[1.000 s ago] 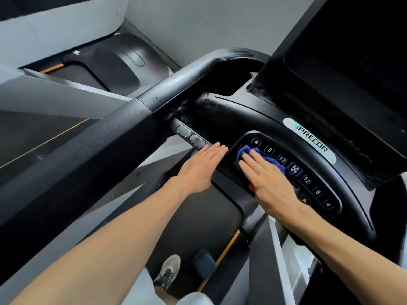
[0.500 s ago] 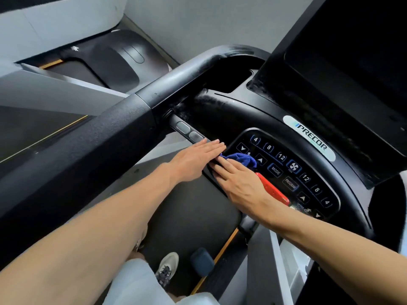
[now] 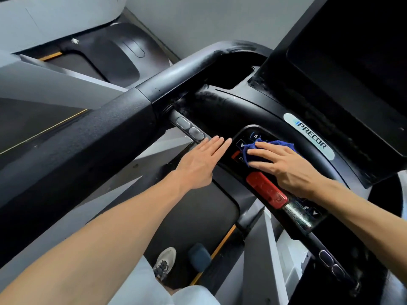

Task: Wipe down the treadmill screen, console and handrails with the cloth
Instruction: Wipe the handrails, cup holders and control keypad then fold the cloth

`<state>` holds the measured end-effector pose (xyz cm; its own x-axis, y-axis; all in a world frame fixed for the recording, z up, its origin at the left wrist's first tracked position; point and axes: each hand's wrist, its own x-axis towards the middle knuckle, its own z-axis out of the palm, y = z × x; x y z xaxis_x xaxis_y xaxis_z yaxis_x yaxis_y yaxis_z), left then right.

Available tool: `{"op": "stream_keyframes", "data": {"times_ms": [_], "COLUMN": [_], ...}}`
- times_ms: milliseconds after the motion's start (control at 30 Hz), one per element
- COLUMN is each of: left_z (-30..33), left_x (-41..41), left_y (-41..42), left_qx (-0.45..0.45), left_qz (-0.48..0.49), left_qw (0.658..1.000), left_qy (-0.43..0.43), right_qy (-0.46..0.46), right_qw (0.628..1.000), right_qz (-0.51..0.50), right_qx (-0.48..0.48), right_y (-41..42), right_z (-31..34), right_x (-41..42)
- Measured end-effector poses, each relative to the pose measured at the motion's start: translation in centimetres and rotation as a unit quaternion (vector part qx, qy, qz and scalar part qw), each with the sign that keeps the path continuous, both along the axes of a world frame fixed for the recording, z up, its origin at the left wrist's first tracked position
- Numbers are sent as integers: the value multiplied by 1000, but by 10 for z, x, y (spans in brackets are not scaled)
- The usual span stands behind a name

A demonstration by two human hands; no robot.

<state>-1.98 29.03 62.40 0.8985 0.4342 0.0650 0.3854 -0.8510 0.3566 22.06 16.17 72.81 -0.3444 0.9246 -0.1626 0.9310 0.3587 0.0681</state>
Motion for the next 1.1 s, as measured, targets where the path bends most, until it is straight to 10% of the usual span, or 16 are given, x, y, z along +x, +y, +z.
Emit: {"op": "stream_keyframes", "data": {"times_ms": [567,867,1100], "left_z": [4,11,19], "left_x": [8,12,38], "left_y": [-7,-15,-64], "left_qx": [4,9,88], "left_qz": [24,49,-14], "left_qw": [997,997,996], "left_qy": [76,63,15], "right_qy": [-13,-25,-7], "right_qw": [996,995,891], "right_qz": [68,-84,-413], "right_qx": [-59,55,189], "right_y": [11,-35,-150], "right_z": [-5,-7,-50], "right_x": [-6,10,-28]}}
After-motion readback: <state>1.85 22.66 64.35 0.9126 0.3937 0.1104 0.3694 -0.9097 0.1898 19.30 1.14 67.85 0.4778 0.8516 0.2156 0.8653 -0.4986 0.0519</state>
